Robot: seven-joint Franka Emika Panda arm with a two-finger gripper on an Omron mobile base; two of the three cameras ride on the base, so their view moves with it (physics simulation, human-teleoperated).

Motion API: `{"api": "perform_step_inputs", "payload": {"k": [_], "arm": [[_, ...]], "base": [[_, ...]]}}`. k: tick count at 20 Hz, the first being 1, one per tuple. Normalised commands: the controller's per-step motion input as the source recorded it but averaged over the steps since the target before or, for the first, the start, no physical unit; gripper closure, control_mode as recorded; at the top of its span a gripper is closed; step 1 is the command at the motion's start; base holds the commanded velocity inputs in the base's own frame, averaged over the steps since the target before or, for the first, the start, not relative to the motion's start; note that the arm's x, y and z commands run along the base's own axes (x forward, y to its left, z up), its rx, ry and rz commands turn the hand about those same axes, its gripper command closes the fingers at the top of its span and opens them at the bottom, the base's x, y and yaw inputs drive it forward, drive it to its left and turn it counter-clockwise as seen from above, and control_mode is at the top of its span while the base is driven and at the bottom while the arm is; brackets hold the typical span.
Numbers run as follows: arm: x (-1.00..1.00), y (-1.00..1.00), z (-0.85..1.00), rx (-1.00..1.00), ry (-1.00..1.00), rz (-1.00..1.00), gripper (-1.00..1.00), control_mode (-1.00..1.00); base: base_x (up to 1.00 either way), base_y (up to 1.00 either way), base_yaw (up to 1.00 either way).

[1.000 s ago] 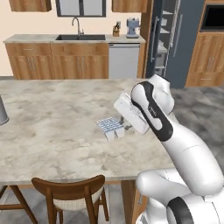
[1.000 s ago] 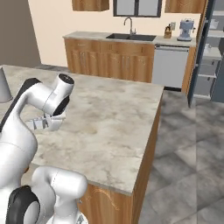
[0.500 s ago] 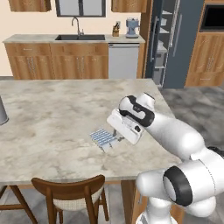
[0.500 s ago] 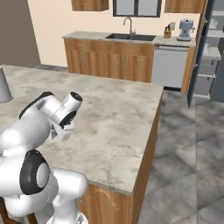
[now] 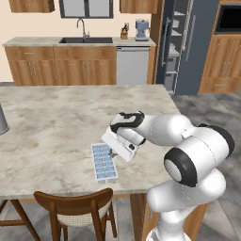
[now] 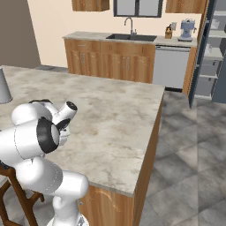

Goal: Open the freezer door, pick up the ice cube tray from the freezer, and place it on the dining counter.

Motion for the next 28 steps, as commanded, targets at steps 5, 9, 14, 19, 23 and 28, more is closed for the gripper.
{"api": "perform_step_inputs", "payload": {"k": [5, 9, 14, 19, 23, 28], "arm": [[0.31, 0.22, -0.17, 0.0, -0.02, 0.01, 1.0, -1.0], [0.25, -0.13, 0.51, 0.06, 0.0, 0.0, 1.0, -1.0], [0.11, -0.19, 0.92, 0.07, 0.01, 0.0, -1.0, -1.0], [0.0, -0.26, 1.0, 0.01, 0.0, 0.0, -1.0, -1.0], [-0.32, -0.52, 1.0, 0.0, 0.0, 0.0, -1.0, -1.0], [-0.83, -0.65, 0.97, 0.0, 0.0, 0.0, -1.0, -1.0]], "base": [[0.0, 0.0, 0.0], [0.0, 0.0, 0.0], [0.0, 0.0, 0.0], [0.0, 0.0, 0.0], [0.0, 0.0, 0.0], [0.0, 0.0, 0.0]]}}
